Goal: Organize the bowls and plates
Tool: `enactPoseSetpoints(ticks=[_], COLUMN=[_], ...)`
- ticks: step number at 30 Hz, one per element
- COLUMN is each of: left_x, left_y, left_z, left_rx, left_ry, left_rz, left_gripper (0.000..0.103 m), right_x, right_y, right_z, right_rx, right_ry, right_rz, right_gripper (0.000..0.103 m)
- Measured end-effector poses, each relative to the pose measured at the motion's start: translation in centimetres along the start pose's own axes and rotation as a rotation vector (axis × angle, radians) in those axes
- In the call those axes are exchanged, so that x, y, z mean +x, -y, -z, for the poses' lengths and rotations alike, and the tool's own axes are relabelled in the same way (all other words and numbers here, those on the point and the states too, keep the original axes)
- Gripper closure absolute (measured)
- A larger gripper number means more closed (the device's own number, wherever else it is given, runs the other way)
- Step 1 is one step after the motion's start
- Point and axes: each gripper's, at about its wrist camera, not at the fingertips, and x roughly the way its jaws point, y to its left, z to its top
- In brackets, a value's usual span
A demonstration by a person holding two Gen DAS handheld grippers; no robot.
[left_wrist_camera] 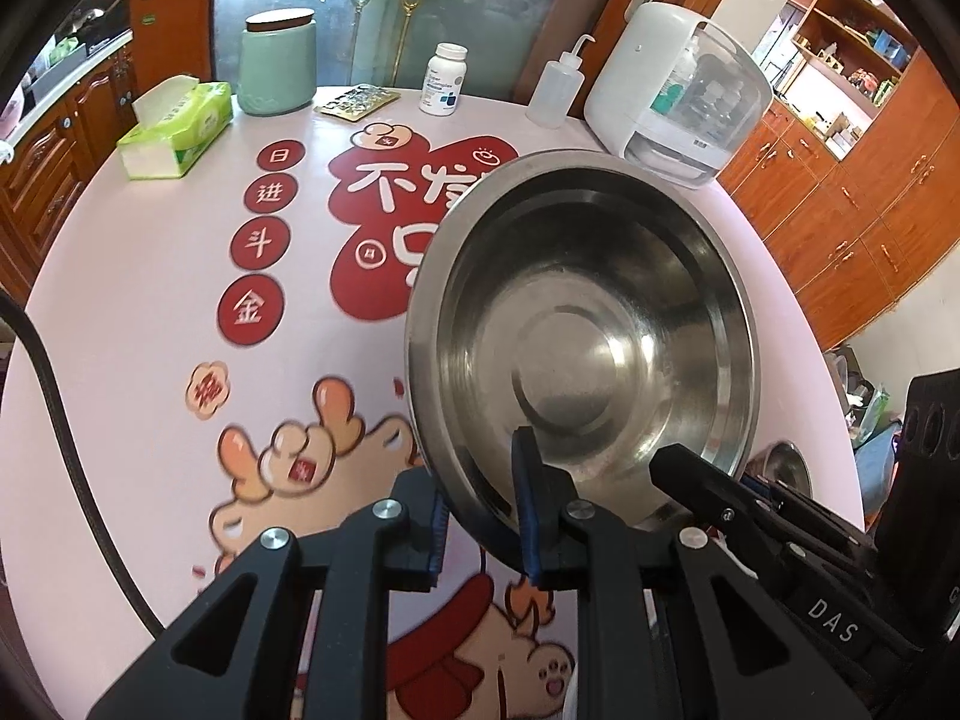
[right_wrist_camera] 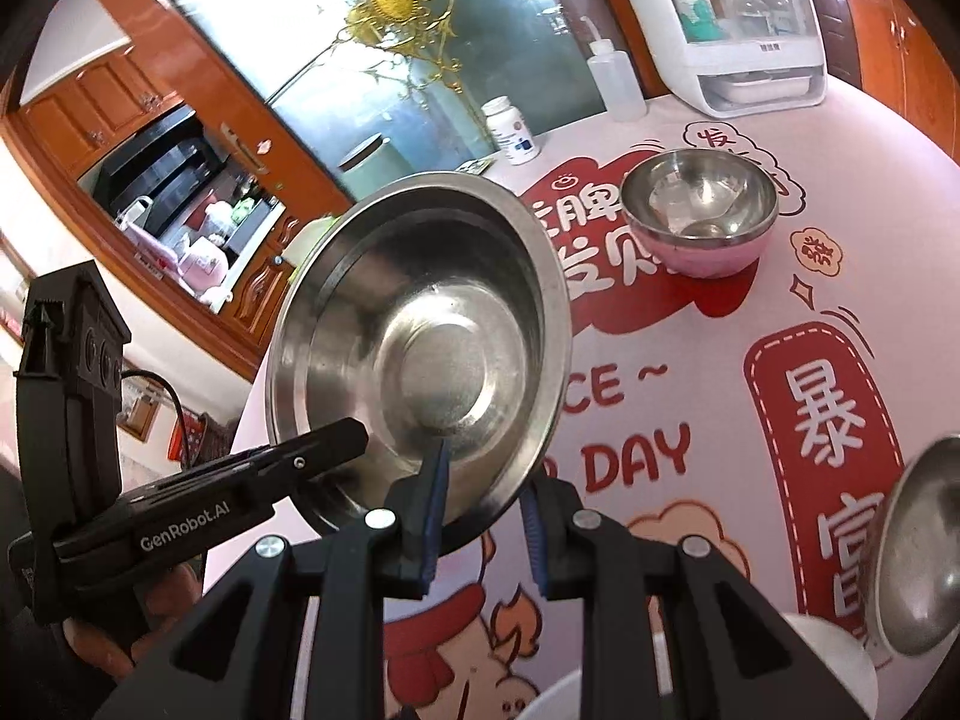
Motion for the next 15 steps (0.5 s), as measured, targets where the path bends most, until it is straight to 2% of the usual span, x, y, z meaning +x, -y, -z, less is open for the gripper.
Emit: enactPoseSetpoints(ticks=[15], left_x=[-3.8], left_y=[0.1], left_z=[6.2], left_rx=[0.001], left_ry=[-0.021], left_rz=[-0.016], left_gripper=[0.084], right_x=[-3.3], right_y=[-2.3], right_z=[5.3], right_rx=[-0.059], right_ry=[-0.018], right_rz=[0.006], right_gripper=[0.080])
